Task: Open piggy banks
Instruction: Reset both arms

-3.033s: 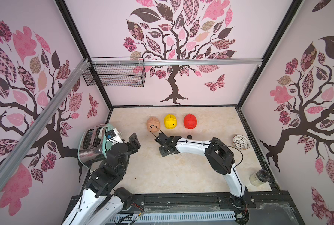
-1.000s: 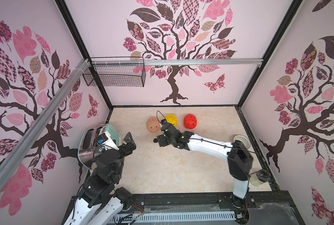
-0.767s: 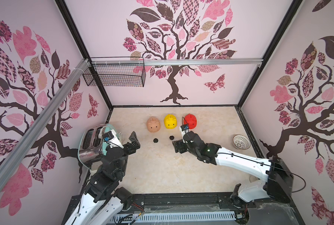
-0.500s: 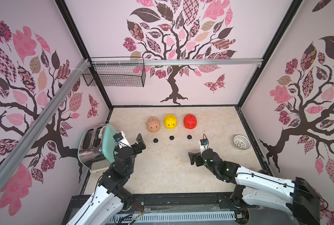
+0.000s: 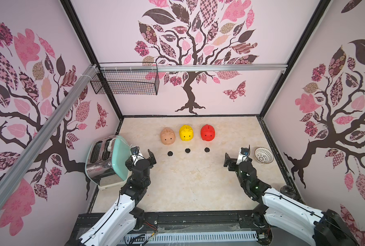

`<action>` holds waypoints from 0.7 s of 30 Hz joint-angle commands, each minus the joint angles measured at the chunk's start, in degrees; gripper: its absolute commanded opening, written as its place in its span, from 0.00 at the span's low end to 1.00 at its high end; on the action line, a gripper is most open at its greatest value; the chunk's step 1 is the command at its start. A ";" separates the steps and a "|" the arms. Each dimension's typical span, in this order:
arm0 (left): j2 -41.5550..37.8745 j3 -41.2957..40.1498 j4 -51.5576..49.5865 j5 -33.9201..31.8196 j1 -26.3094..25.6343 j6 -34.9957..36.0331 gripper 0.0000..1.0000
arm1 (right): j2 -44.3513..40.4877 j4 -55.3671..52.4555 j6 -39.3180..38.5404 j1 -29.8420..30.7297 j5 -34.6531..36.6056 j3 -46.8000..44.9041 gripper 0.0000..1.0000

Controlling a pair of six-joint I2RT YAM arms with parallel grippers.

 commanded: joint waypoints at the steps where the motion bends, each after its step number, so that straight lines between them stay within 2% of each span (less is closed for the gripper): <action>1: 0.83 -0.56 4.20 -4.77 0.39 4.92 0.98 | 5.24 5.19 -2.16 -5.66 -2.48 3.14 1.00; 8: 0.15 -6.31 13.48 -4.39 1.02 13.39 0.98 | 6.23 5.33 -5.66 -12.93 -3.65 3.43 1.00; 11: 3.19 -6.67 14.01 -2.36 3.53 11.39 0.98 | 7.04 5.54 -5.52 -16.72 -6.87 3.54 0.99; 15: 7.95 -7.33 17.57 -0.28 5.67 10.69 0.98 | 10.50 10.70 -8.89 -16.95 -6.91 1.68 1.00; 21: 13.99 -6.00 20.81 6.52 10.53 9.96 0.98 | 15.66 17.96 -13.06 -16.97 -6.90 0.33 1.00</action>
